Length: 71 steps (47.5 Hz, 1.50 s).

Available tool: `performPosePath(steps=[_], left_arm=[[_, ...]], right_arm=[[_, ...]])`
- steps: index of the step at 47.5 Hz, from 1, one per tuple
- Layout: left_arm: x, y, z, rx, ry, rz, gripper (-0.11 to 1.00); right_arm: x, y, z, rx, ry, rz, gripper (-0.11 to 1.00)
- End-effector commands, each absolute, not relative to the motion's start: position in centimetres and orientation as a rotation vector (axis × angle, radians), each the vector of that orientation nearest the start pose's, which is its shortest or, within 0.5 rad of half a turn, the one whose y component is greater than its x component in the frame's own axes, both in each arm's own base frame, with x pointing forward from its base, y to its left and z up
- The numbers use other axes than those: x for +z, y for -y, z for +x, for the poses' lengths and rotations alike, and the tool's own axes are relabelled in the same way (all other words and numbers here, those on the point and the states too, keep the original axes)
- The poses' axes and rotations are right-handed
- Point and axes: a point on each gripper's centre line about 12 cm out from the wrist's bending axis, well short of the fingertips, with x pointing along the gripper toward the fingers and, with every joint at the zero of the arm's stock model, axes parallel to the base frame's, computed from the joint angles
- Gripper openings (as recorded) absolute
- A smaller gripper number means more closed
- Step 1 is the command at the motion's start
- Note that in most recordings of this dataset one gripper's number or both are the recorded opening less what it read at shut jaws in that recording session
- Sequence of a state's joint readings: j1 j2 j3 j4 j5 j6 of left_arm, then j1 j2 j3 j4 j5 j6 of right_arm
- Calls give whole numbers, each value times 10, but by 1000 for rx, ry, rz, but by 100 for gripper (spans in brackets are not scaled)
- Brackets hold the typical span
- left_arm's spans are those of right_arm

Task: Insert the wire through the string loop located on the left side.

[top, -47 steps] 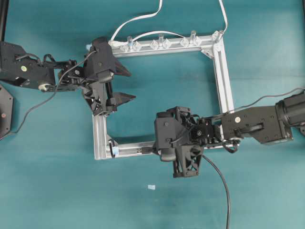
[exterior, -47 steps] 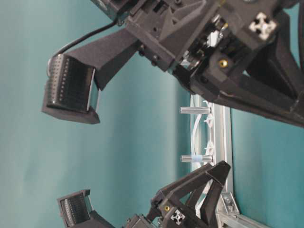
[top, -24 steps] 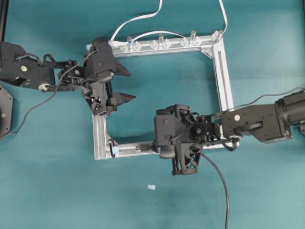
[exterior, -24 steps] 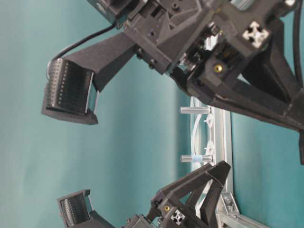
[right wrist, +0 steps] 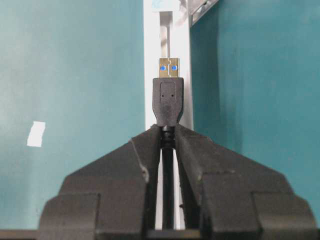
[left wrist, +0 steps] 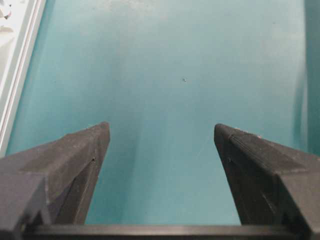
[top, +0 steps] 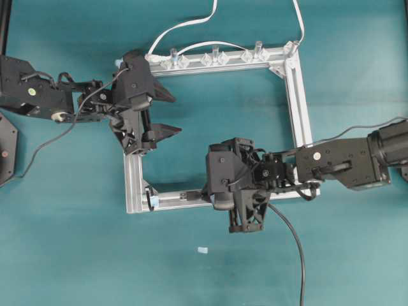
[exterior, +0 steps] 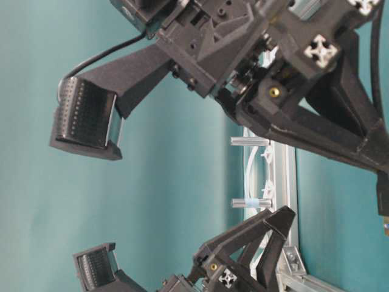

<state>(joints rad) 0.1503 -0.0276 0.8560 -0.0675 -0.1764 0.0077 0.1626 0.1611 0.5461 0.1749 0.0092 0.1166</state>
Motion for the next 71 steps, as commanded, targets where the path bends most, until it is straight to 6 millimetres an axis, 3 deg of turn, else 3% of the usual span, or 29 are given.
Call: performPosePath(steps=[1, 16, 29, 45, 71], left_arm=[[148, -52, 347, 168, -608, -90, 85], [152, -51, 343, 165, -614, -90, 85], [170, -42, 314, 150, -583, -90, 85], [173, -27, 281, 112, -614, -84, 85], [172, -24, 258, 109, -612, -84, 85]], right_arm=[[166, -68, 424, 59, -660, 228, 14], [165, -68, 424, 59, -661, 225, 14], [166, -68, 425, 59, -655, 226, 14], [167, -68, 431, 58, -644, 227, 14], [169, -72, 457, 63, -620, 230, 14]])
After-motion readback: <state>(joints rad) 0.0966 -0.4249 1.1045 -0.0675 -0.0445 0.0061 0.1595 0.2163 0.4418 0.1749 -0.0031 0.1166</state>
